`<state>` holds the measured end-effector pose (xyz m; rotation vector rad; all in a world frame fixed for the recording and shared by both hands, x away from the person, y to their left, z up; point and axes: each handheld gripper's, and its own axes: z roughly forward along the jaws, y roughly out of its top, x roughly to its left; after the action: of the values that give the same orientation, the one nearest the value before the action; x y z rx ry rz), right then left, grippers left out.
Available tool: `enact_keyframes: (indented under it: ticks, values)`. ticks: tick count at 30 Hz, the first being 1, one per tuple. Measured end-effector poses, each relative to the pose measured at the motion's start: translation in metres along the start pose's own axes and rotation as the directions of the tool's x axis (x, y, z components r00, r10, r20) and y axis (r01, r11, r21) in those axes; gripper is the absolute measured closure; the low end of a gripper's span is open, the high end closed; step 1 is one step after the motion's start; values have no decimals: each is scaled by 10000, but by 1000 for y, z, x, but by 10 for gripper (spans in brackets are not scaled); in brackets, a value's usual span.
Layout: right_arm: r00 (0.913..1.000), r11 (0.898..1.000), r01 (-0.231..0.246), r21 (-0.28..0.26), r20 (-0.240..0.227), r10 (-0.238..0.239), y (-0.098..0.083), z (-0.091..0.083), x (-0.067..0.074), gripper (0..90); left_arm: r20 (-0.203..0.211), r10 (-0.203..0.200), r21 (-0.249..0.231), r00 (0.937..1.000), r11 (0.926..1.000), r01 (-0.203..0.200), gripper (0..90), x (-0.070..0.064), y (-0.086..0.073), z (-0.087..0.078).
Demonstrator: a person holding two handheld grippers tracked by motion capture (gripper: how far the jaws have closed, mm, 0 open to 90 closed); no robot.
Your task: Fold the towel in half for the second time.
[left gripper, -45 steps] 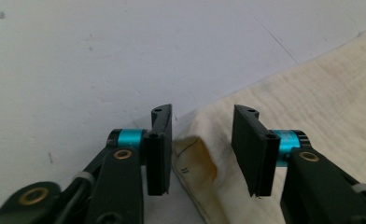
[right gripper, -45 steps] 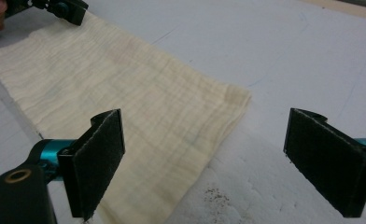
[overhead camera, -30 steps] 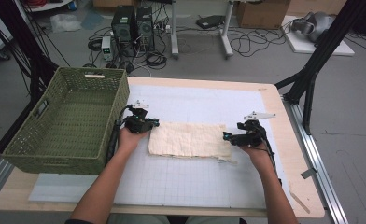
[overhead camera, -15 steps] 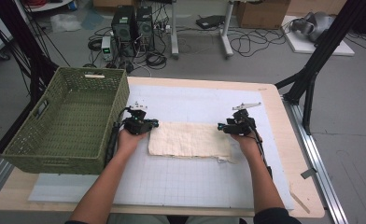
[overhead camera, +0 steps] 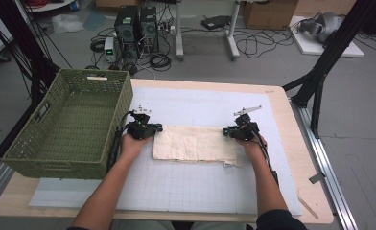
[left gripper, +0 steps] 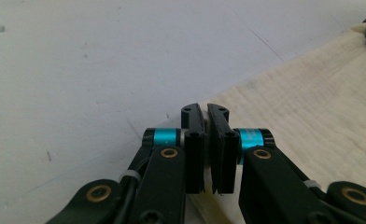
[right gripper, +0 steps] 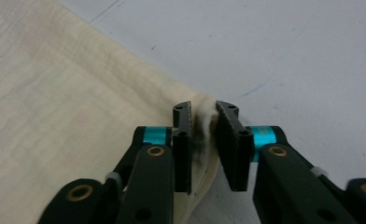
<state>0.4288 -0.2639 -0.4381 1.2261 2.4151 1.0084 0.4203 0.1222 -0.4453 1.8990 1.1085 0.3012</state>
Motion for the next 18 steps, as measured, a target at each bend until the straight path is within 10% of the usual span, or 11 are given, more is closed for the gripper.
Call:
enact_keyframes:
  ticks: [13, 18]
  values:
    - [9967, 9939, -136, -1092, 775, 222, 5, -9, 1, 827, -244, 56, -1301, 9997, 9915, -87, 856, -1, 7, -8]
    - [9959, 9908, -212, -1338, 843, 327, 3, -12, 1, 823, -37, 124, -1130, 9999, 9935, -128, 854, -3, 5, -9]
